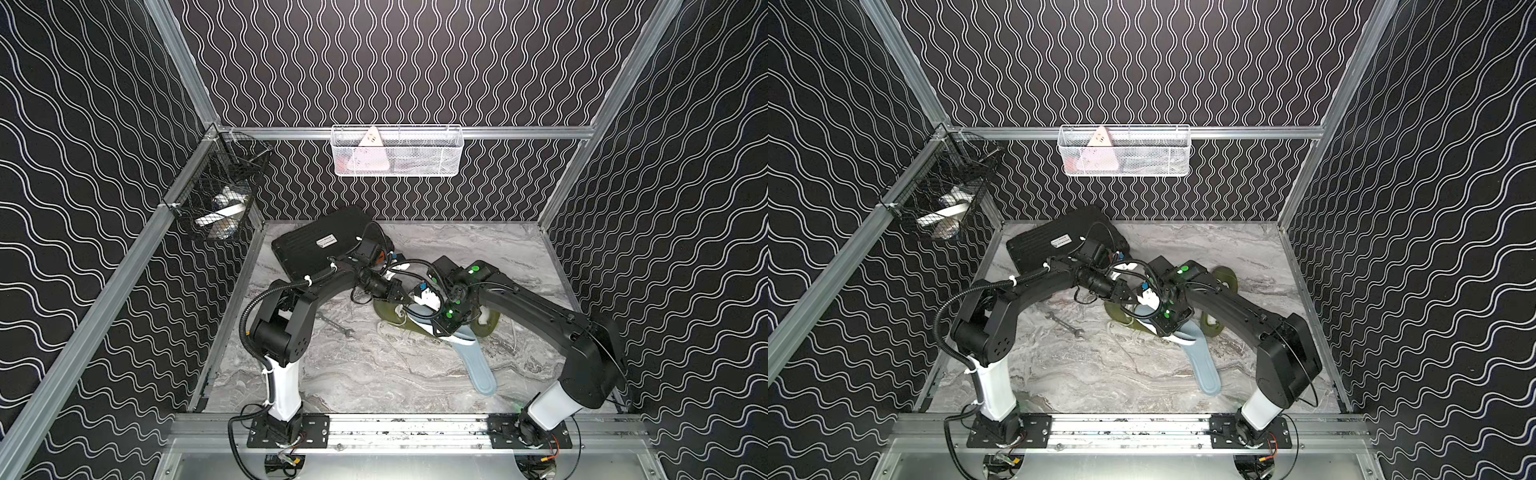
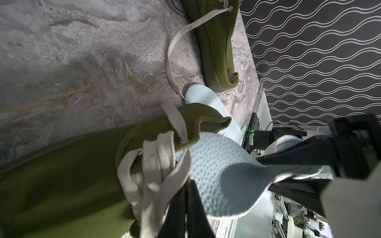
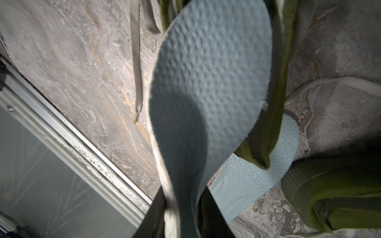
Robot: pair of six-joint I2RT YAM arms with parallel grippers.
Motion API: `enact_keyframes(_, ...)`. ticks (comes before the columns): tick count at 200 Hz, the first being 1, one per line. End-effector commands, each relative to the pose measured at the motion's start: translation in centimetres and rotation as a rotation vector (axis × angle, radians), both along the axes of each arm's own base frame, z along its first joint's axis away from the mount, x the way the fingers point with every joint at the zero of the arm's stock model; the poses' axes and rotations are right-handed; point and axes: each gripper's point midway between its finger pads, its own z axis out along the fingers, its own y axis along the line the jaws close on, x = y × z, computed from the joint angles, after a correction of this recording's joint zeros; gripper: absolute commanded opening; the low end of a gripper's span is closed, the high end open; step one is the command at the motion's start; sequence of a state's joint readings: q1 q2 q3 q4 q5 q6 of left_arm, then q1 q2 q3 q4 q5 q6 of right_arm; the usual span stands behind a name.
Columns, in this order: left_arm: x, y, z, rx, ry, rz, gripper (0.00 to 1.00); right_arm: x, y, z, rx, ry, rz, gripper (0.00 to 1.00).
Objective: Insert the insole into the shoe
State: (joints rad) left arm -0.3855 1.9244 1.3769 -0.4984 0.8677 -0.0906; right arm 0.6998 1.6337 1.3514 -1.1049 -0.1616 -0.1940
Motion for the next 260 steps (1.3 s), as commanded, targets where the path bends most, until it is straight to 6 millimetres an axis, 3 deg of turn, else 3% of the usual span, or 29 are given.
enact_keyframes(1,-0.6,-0.1,0.7,-0.037,0.002,-0.048,0.00,0.0,-0.8,-0.3,-0.061,-0.008,0.057,0.28)
enact_keyframes(60,-0.7,0.2,0.2,-0.046,0.021,-0.068,0.00,3.1,-2.8,-1.0,-0.247,-0.126,0.072,0.26)
enact_keyframes(107,0.0,0.3,0.7,-0.084,0.040,-0.070,0.00,3.6,-1.7,-0.9,-0.262,-0.209,0.171,0.26)
enact_keyframes(166,-0.5,0.3,0.2,-0.090,0.063,-0.073,0.00,5.2,0.9,-1.8,-0.214,-0.252,0.183,0.24)
enact_keyframes(223,-0.5,0.3,0.3,-0.088,0.064,-0.074,0.00,4.8,1.1,-1.9,-0.213,-0.279,0.226,0.24)
enact_keyframes(260,-0.4,0.4,0.8,-0.084,0.056,-0.081,0.00,4.2,-1.0,-2.1,-0.326,-0.314,0.293,0.24)
